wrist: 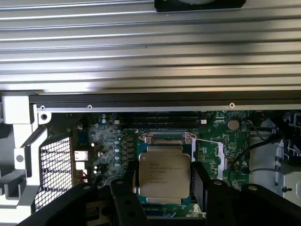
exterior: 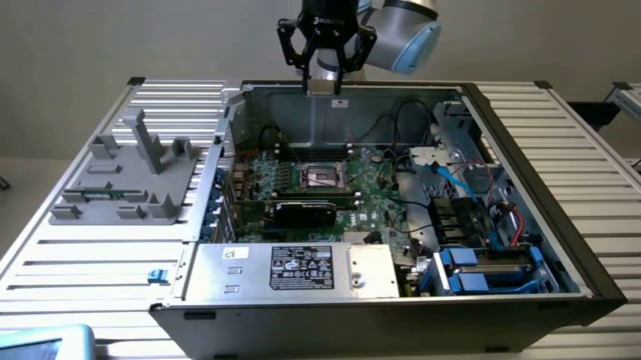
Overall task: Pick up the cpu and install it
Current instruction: 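Place the cpu into insertion slot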
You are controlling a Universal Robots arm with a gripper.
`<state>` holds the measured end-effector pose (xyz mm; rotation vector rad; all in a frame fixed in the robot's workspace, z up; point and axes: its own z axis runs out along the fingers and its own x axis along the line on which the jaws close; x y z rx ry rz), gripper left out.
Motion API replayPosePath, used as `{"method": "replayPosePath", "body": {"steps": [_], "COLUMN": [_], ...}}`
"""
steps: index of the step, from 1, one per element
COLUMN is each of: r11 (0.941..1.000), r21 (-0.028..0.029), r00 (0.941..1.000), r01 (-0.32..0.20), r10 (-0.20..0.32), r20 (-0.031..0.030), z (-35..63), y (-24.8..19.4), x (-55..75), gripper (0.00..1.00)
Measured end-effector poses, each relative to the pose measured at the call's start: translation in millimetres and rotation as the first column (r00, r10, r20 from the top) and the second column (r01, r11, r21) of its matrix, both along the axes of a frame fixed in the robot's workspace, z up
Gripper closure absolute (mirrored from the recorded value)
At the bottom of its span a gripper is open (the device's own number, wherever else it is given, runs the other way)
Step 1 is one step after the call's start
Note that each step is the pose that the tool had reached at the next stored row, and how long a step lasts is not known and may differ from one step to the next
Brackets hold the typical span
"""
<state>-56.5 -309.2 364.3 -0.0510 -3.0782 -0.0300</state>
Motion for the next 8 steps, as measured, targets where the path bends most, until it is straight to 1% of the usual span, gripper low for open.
{"method": "replayPosePath", "body": {"steps": [4,8], "r11": [1.0,0.9984], "r21": [-0.0002,-0.0001], "r00": [1.0,0.9984], "r01": [0.003,0.057], "r10": [-0.003,-0.057], "r20": [-0.0001,0.0], "z": [0.0,-0.1], "y": [0.0,0.0], "x": [0.0,0.0], "gripper": [0.44,0.44]}}
